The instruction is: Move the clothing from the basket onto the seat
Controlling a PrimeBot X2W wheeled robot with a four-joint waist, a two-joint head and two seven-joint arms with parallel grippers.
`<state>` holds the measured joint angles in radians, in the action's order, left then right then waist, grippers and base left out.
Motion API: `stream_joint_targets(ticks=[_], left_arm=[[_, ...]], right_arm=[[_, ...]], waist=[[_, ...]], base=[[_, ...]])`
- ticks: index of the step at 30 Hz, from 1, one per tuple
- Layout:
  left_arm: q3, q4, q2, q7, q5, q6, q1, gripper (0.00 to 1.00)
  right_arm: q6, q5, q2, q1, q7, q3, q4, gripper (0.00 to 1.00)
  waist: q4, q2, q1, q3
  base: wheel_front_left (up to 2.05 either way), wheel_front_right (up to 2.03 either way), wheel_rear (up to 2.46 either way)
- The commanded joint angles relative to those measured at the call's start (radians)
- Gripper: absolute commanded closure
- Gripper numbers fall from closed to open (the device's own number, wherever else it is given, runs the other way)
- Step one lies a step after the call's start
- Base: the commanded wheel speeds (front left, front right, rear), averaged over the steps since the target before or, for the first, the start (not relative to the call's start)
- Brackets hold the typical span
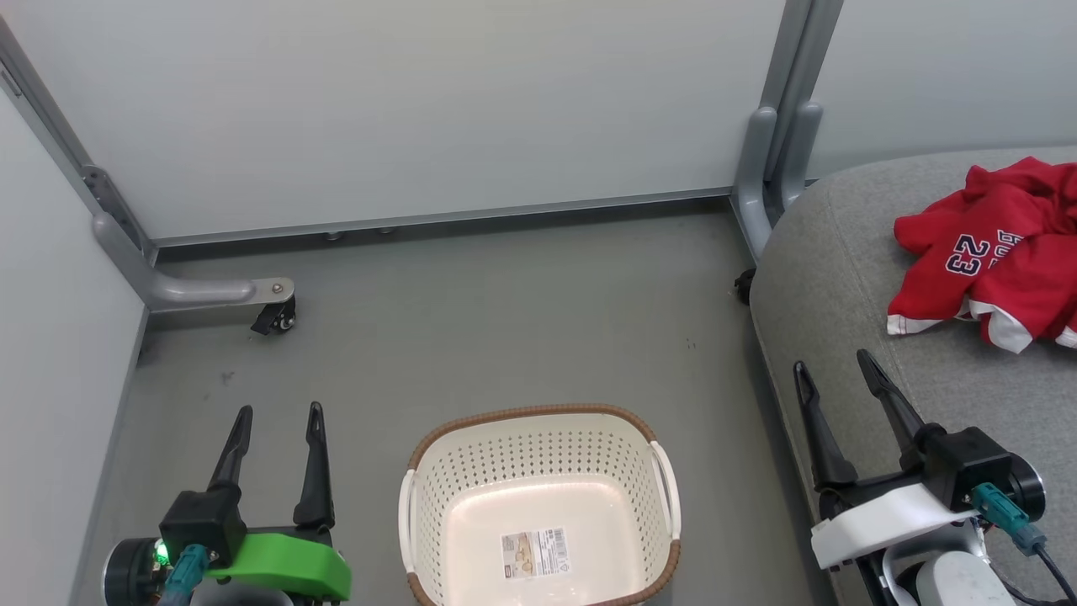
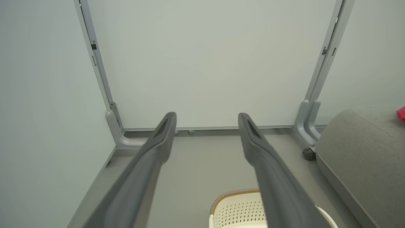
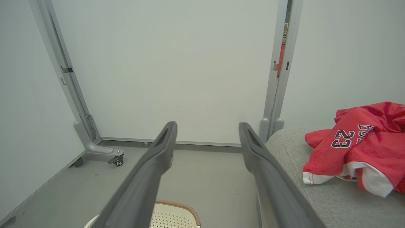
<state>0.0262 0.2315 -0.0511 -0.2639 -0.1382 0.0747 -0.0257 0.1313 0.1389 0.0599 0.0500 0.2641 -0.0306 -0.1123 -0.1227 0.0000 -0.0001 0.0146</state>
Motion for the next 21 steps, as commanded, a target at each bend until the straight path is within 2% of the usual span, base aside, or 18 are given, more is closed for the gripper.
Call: stream_joint_targets(ticks=[1,8,9,14,21], left_arm=[[-0.001,-0.001,0.000,-0.001,0.002,-0.004,0.016,0.00],[-0.003,0.001,0.000,-0.001,-0.002,-0.008,0.012,0.00],[-0.005,0.001,0.000,-0.001,0.000,-0.009,0.011,1.00],[-0.001,0.042,0.003,0.006,-0.013,-0.004,0.003,1.00],[-0.019,0.045,0.003,0.046,-0.150,0.002,-0.011,1.00]], right_arm=[[-0.001,-0.006,0.001,-0.014,0.000,0.002,0.004,0.00],[-0.001,-0.008,-0.003,-0.012,0.000,0.005,0.005,0.00],[-0.001,-0.007,-0.003,-0.011,0.000,0.006,0.004,1.00],[0.000,0.010,-0.013,-0.011,-0.004,0.003,-0.037,1.00],[0.000,0.148,-0.012,-0.001,-0.041,0.018,-0.047,1.00]], waist=[[-0.001,0.0000,0.0001,0.000],[-0.004,0.0000,0.0001,-0.001],[-0.005,0.0000,0.0001,-0.001],[-0.004,0.0000,0.0001,-0.001],[0.003,0.0000,0.0001,-0.002]], base=[[0.00,0.00,0.00],[0.00,0.00,0.00],[0.00,0.00,0.00],[0.00,0.00,0.00],[0.00,0.00,0.00]])
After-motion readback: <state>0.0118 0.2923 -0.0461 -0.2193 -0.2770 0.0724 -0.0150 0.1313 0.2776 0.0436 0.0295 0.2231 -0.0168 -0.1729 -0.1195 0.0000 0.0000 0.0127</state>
